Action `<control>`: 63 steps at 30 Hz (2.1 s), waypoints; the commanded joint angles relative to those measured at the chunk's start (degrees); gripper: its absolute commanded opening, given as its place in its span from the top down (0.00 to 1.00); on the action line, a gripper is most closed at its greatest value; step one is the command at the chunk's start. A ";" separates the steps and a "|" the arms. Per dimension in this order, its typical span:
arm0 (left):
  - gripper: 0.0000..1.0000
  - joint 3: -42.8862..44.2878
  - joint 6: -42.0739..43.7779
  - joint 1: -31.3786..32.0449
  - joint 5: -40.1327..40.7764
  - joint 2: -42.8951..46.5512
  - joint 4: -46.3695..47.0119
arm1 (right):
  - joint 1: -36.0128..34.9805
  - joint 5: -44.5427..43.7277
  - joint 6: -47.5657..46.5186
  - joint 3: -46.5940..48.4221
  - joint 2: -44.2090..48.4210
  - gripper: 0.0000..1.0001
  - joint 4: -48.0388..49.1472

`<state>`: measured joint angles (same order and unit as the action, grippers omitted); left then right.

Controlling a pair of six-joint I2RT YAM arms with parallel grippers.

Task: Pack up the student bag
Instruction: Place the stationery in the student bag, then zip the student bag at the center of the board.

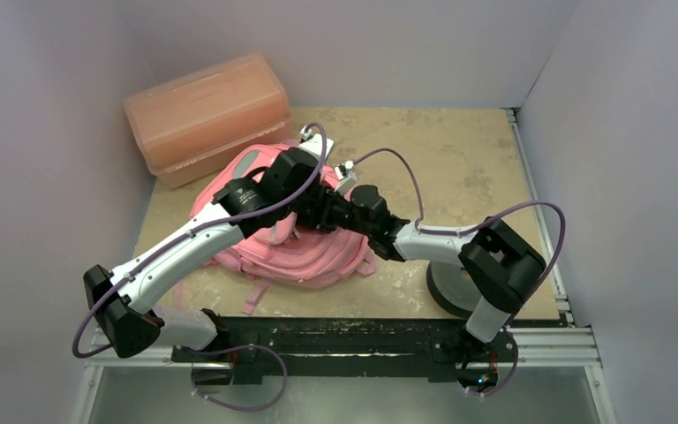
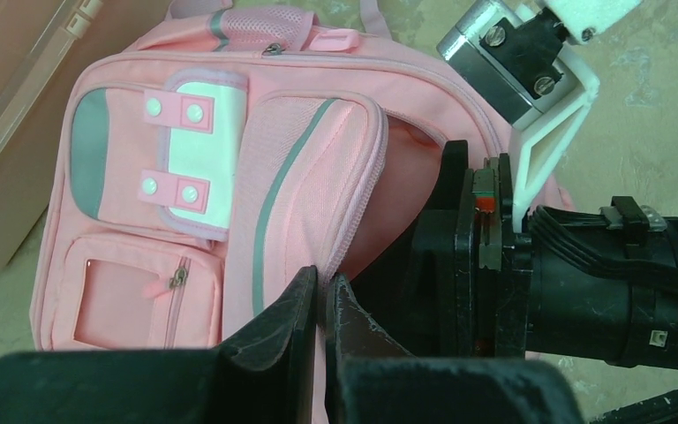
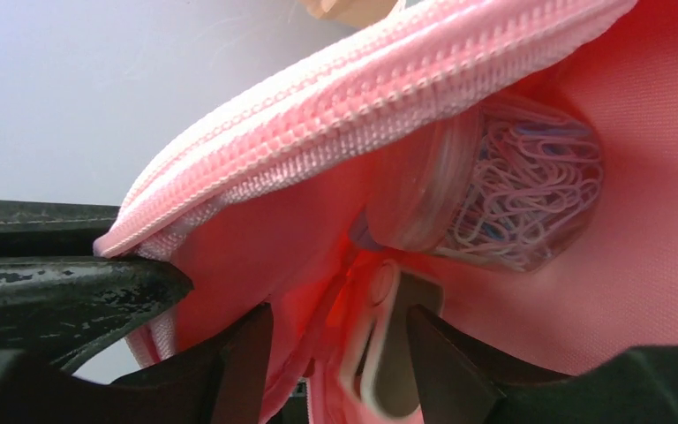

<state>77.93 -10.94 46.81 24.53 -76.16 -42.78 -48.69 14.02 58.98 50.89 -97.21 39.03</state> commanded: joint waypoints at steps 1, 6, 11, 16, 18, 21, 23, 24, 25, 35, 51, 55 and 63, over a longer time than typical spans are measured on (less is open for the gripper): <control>1.00 2.14 -0.22 0.48 0.60 2.63 6.75 | 0.02 -2.72 -4.60 1.57 4.42 0.37 -4.19; 1.00 1.87 -0.13 0.52 0.82 2.33 7.13 | 0.08 -5.93 -9.38 0.90 10.14 0.35 -13.16; 1.00 2.00 -0.26 0.48 -0.17 1.26 7.03 | 0.21 -11.82 -16.25 0.45 17.59 0.35 -27.06; 1.00 3.46 -0.58 0.48 -2.14 -1.46 5.51 | 0.33 -19.85 -19.86 -3.32 26.78 0.35 -38.44; 1.00 3.98 -0.13 0.36 -2.34 -2.90 5.67 | 0.42 -21.94 -19.73 -5.02 29.79 0.36 -41.60; 1.00 9.19 -2.76 -0.72 -1.96 -7.75 2.56 | 0.43 -21.68 -19.58 -7.43 33.22 0.37 -41.92; 1.00 14.63 -6.11 -2.50 -5.08 -10.80 -0.44 | 0.43 -22.70 -19.81 -7.76 34.44 0.38 -42.65; 1.00 18.23 -7.33 -3.63 -6.99 -12.24 -1.41 | 0.39 -23.39 -21.09 -7.61 34.95 0.38 -42.65; 1.00 20.95 -8.22 -4.14 -7.85 -13.85 -2.19 | 0.35 -22.79 -21.33 -7.77 35.36 0.38 -42.17; 0.75 22.20 -16.55 -7.23 -21.53 -18.04 -6.25 | -5.50 -21.78 -19.62 -10.66 35.76 0.40 -34.82; 0.33 -9.51 -21.47 -12.16 -22.93 14.06 -3.06 | -22.16 -50.71 -8.22 7.93 15.81 0.42 -47.48; 0.31 -17.16 -22.97 -12.20 -17.06 21.92 -2.79 | -24.02 -56.04 -2.48 12.76 11.25 0.48 -53.52; 0.31 -23.99 -27.91 -12.18 -12.02 28.71 -3.13 | -24.33 -60.32 1.87 18.83 2.44 0.50 -63.17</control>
<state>55.68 -35.07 34.87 8.29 -49.15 -47.68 -72.82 -40.47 56.73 67.31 -92.88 -18.20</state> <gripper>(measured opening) 0.693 0.499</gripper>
